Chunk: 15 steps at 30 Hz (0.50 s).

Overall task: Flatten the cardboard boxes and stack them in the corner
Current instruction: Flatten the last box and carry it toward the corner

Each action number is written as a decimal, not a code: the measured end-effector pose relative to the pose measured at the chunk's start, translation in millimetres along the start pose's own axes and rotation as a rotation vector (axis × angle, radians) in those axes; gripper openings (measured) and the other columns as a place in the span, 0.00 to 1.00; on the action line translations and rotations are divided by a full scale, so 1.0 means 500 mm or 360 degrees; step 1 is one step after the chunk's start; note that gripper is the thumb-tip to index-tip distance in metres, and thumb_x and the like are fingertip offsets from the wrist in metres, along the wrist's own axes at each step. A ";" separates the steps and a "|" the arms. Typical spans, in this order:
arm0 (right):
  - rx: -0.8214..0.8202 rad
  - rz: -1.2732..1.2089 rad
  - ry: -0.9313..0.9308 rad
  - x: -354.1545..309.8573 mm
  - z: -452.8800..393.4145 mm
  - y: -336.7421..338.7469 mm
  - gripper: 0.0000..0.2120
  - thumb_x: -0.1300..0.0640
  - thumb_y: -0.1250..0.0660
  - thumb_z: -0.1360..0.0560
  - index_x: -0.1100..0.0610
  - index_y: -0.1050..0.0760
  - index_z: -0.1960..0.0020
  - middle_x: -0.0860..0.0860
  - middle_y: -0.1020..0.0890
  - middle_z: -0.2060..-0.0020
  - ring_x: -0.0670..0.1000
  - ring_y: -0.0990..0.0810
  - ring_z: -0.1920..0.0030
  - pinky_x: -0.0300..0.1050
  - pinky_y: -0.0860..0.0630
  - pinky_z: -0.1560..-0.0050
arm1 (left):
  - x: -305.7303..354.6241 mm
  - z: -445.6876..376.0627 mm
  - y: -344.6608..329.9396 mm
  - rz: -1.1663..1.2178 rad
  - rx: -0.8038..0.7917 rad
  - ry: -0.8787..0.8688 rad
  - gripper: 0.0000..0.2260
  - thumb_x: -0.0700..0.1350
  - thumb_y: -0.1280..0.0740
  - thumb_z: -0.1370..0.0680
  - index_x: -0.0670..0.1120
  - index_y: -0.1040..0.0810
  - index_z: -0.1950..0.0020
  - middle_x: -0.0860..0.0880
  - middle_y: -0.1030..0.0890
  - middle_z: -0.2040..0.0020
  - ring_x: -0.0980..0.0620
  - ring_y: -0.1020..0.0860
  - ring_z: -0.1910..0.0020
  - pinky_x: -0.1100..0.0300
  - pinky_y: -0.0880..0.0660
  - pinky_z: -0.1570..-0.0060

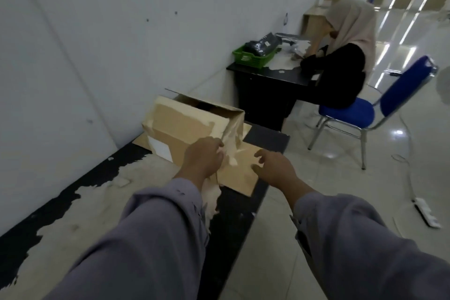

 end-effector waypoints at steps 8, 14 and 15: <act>0.0451 -0.0124 0.0369 -0.136 -0.255 0.069 0.18 0.51 0.35 0.25 0.53 0.27 0.36 0.54 0.24 0.42 0.58 0.23 0.45 0.51 0.24 0.48 | -0.104 -0.152 0.045 -0.0166 0.0086 0.0380 0.17 0.50 0.41 0.20 0.47 0.30 0.33 0.46 0.27 0.36 0.45 0.31 0.37 0.51 0.28 0.48; 0.0415 -0.0034 0.0772 -0.210 -0.411 0.065 0.22 0.50 0.34 0.28 0.53 0.30 0.36 0.55 0.23 0.44 0.59 0.26 0.46 0.53 0.26 0.50 | -0.184 -0.232 -0.030 -0.0073 -0.0261 0.0859 0.27 0.63 0.46 0.21 0.47 0.34 0.30 0.43 0.35 0.29 0.38 0.37 0.31 0.44 0.33 0.37; 0.0368 -0.0046 0.0837 -0.219 -0.434 0.063 0.20 0.51 0.34 0.28 0.53 0.31 0.38 0.54 0.24 0.46 0.57 0.25 0.48 0.51 0.26 0.52 | -0.194 -0.241 -0.039 -0.0108 -0.0272 0.0922 0.28 0.64 0.48 0.22 0.48 0.34 0.29 0.43 0.36 0.29 0.38 0.38 0.31 0.43 0.35 0.36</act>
Point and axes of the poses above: each hand's wrist, its own z-axis away from the middle knuckle, its own y-axis out of the back of the hand, x = y × z, the point moved 4 cm from there along -z, towards the middle knuckle
